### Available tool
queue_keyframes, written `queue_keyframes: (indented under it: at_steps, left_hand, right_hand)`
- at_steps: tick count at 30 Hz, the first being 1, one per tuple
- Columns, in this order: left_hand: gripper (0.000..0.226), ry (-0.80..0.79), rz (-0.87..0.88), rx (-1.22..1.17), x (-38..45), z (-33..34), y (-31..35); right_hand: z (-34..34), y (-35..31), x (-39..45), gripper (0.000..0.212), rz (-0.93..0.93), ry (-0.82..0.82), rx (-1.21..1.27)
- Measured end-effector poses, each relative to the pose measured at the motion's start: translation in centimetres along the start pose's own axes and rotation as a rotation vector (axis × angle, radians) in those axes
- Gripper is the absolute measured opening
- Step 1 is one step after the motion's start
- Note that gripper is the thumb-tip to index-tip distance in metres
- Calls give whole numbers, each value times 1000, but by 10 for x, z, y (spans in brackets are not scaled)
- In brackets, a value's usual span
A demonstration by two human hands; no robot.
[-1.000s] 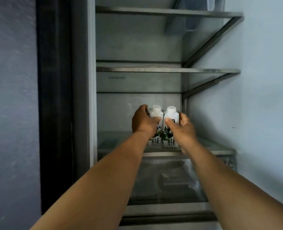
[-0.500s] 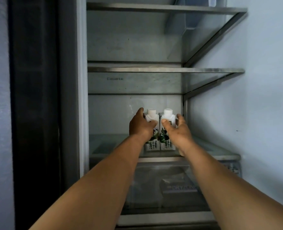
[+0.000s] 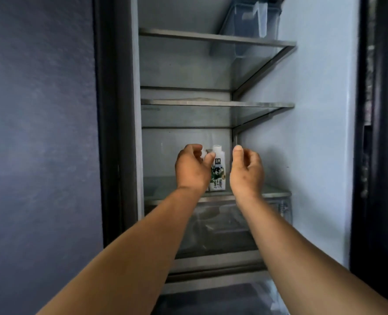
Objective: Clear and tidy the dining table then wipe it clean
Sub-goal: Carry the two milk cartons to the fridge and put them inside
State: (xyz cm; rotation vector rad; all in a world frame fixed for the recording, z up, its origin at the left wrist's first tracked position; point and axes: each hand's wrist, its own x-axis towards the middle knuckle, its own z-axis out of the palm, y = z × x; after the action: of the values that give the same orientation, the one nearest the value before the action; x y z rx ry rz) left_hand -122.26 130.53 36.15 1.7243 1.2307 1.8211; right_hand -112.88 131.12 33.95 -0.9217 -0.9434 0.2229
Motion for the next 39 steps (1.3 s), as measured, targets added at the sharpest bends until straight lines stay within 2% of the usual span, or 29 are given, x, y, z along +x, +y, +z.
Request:
queue_keyframes:
  at_steps: [3, 9, 15, 20, 28, 35, 39]
  left_hand:
    - [28, -48, 1, -49, -35, -22, 15]
    - [22, -143, 15, -125, -124, -71, 44]
    - [26, -229, 24, -175, -212, -119, 73]
    - [24, -308, 25, -246, -272, -133, 103]
    - [14, -451, 12, -413, -341, -103, 154]
    - [23, -570, 39, -470, -391, -42, 202]
    - [23, -582, 81, -481, -416, -4, 229]
  right_hand:
    - [-18, -19, -34, 19, -14, 37, 1]
    - [-67, -68, -111, 33, 17, 83, -66]
    - [-127, -120, -199, 29, 17, 110, -134]
    - [-187, -159, -252, 29, 19, 145, -173]
    - [-281, -198, -283, 29, 31, 263, -253]
    - [-370, -212, -269, 25, 12, 402, -275]
    - [-427, -207, -250, 22, 9, 475, -281]
